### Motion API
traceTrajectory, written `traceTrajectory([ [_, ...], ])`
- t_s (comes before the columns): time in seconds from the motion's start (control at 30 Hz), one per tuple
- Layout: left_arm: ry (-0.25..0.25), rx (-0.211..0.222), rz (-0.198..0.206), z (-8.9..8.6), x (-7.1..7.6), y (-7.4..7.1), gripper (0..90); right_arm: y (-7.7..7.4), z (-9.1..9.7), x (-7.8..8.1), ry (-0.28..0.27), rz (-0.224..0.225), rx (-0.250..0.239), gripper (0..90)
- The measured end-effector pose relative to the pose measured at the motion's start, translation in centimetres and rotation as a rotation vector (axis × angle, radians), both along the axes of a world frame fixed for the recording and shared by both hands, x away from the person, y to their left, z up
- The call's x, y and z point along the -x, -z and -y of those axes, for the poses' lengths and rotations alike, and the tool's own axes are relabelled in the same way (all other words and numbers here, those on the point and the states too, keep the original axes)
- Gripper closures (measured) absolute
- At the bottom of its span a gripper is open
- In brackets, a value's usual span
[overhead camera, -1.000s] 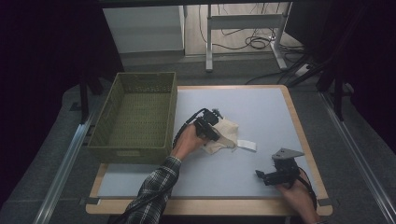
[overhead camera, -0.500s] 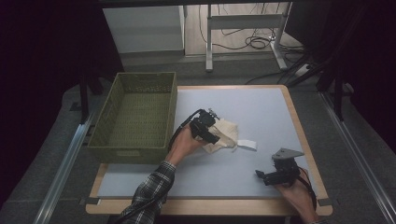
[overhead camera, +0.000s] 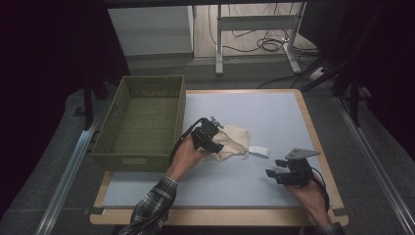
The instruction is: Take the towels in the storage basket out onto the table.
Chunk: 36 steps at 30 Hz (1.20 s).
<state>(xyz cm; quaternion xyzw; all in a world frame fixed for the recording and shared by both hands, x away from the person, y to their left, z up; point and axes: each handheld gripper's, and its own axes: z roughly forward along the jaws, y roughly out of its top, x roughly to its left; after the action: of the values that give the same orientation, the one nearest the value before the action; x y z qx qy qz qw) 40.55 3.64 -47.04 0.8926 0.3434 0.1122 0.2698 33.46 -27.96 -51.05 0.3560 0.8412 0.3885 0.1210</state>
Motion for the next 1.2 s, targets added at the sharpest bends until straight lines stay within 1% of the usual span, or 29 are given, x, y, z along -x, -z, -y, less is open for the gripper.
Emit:
traceTrajectory([
  [0.03, 0.005, -0.019, 0.003, 0.0, 0.1, 0.0, 43.1, -0.1, -0.3, -0.3, -0.008, -0.001, -0.005, 45.5],
  [0.07, -0.004, -0.012, 0.004, 0.1, 0.1, 0.0, 43.2, -0.4, -0.8, -0.8, -0.019, -0.002, -0.014, 47.7],
  [0.13, -0.021, -0.011, 0.006, 0.2, 0.3, 0.2, 43.5, -0.6, -1.8, -1.6, -0.040, -0.008, -0.023, 50.8],
  [0.2, -0.035, -0.005, 0.005, 0.2, 0.5, 0.4, 43.5, -0.8, -2.8, -2.5, -0.059, -0.007, -0.022, 53.2],
  [0.3, -0.056, -0.011, 0.008, 0.1, 0.6, 0.8, 43.3, -0.9, -4.4, -4.0, -0.066, 0.000, -0.016, 54.6],
  [0.37, -0.071, -0.020, 0.009, 0.2, 0.7, 1.2, 42.2, -0.9, -5.3, -5.1, -0.072, -0.003, -0.018, 54.7],
  [0.43, -0.089, -0.022, 0.001, 0.3, 0.7, 1.5, 40.7, -0.7, -6.1, -5.9, -0.073, -0.005, -0.014, 54.7],
  [0.47, -0.092, -0.025, -0.008, 0.3, 0.6, 1.6, 40.6, -0.5, -6.7, -6.5, -0.075, -0.008, -0.006, 56.2],
  [0.53, -0.109, -0.030, -0.021, 0.4, 0.4, 1.9, 41.3, -0.2, -7.4, -7.2, -0.079, -0.004, 0.011, 64.0],
  [0.57, -0.113, -0.037, -0.027, 0.4, 0.3, 2.1, 42.9, -0.1, -7.7, -7.4, -0.079, -0.001, 0.026, 69.0],
  [0.6, -0.117, -0.033, -0.031, 0.4, 0.2, 2.2, 45.5, 0.0, -8.0, -7.5, -0.077, -0.001, 0.038, 75.3],
  [0.63, -0.122, -0.027, -0.036, 0.4, 0.2, 2.4, 50.8, 0.0, -8.0, -7.6, -0.082, 0.001, 0.045, 81.0],
  [0.67, -0.118, -0.030, -0.046, 0.3, 0.1, 2.5, 55.9, 0.0, -8.0, -7.6, -0.086, 0.005, 0.043, 84.6],
  [0.73, -0.110, -0.013, -0.059, 0.3, 0.0, 2.8, 65.4, -0.3, -7.7, -7.5, -0.082, 0.011, 0.036, 86.5],
  [0.77, -0.104, -0.014, -0.063, 0.3, 0.0, 2.8, 70.8, -0.6, -7.3, -7.3, -0.080, 0.014, 0.033, 86.7],
  [0.8, -0.097, -0.015, -0.059, 0.2, 0.1, 2.7, 74.9, -1.0, -6.9, -7.1, -0.077, 0.019, 0.029, 86.8],
  [0.83, -0.090, -0.006, -0.056, 0.2, 0.1, 2.5, 78.6, -1.4, -6.5, -6.9, -0.072, 0.024, 0.026, 86.9],
  [0.87, -0.086, 0.005, -0.056, 0.1, 0.2, 2.3, 81.1, -1.9, -6.0, -6.7, -0.067, 0.034, 0.023, 86.9],
  [0.93, -0.073, 0.031, -0.052, -0.1, 0.4, 1.3, 83.1, -3.0, -4.9, -6.3, -0.055, 0.049, 0.024, 86.8],
  [1.0, -0.057, 0.059, -0.039, -0.5, 0.7, -0.1, 84.0, -4.3, -3.6, -5.8, -0.038, 0.073, 0.030, 86.8],
  [1.07, -0.043, 0.085, -0.018, -0.8, 0.9, -1.8, 84.8, -6.1, -2.2, -5.4, -0.014, 0.102, 0.030, 86.9],
  [1.1, -0.038, 0.098, 0.004, -1.2, 0.8, -3.1, 85.1, -6.8, -1.6, -5.4, -0.002, 0.114, 0.025, 86.9],
  [1.13, -0.034, 0.105, 0.023, -1.5, 0.7, -4.2, 85.1, -8.1, -0.6, -5.3, 0.018, 0.131, 0.019, 86.9],
  [1.17, -0.044, 0.116, 0.043, -1.7, 0.4, -5.3, 85.1, -9.2, 0.1, -5.4, 0.035, 0.146, 0.015, 86.9],
  [1.2, -0.052, 0.113, 0.061, -1.8, -0.2, -6.1, 85.0, -10.3, 0.8, -5.6, 0.054, 0.161, 0.011, 86.9],
])
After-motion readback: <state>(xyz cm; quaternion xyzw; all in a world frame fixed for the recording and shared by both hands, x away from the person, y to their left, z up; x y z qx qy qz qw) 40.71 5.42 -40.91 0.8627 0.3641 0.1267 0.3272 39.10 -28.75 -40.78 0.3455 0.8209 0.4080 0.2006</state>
